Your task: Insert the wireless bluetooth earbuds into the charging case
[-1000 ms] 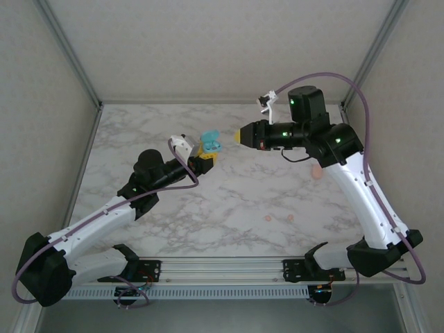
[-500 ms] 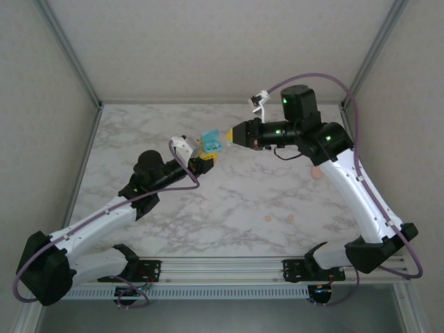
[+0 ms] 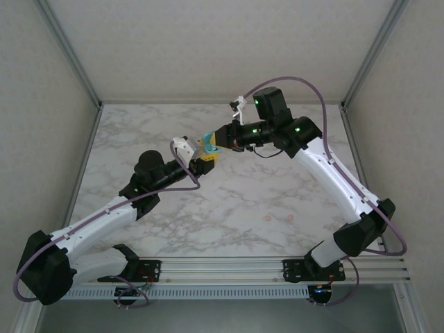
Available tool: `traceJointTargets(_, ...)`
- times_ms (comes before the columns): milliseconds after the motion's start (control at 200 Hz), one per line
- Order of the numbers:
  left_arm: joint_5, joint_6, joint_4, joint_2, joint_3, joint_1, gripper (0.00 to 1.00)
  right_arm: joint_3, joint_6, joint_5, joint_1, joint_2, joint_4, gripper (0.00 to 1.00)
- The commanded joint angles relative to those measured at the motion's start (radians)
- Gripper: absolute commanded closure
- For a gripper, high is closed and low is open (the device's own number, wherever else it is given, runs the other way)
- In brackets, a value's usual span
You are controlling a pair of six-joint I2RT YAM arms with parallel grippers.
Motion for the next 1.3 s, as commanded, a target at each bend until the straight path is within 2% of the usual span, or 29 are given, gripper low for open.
traceJointTargets(0, 0.025, 0.017, 0.032, -0.001, 0.012, -0.01, 0.78, -0.003, 0.021, 0.037, 0.016, 0.02, 0.027, 0.82)
traceJointTargets(350, 0.006, 0.014, 0.031, -0.005, 0.011, -0.012, 0.78, -0.006, 0.033, 0.049, 0.038, 0.041, 0.034, 0.82)
traceJointTargets(536, -0.008, -0.001, 0.048, -0.006, 0.01, -0.012, 0.79, 0.009, 0.009, 0.126, 0.045, 0.046, -0.048, 0.81)
traceJointTargets(871, -0.005, -0.006, 0.051, -0.009, 0.01, -0.012, 0.79, 0.045, -0.006, 0.13, 0.056, 0.044, -0.1, 0.75)
traceJointTargets(1296, -0.009, -0.008, 0.051, -0.009, 0.008, -0.012, 0.78, 0.075, -0.006, 0.112, 0.067, 0.057, -0.118, 0.72)
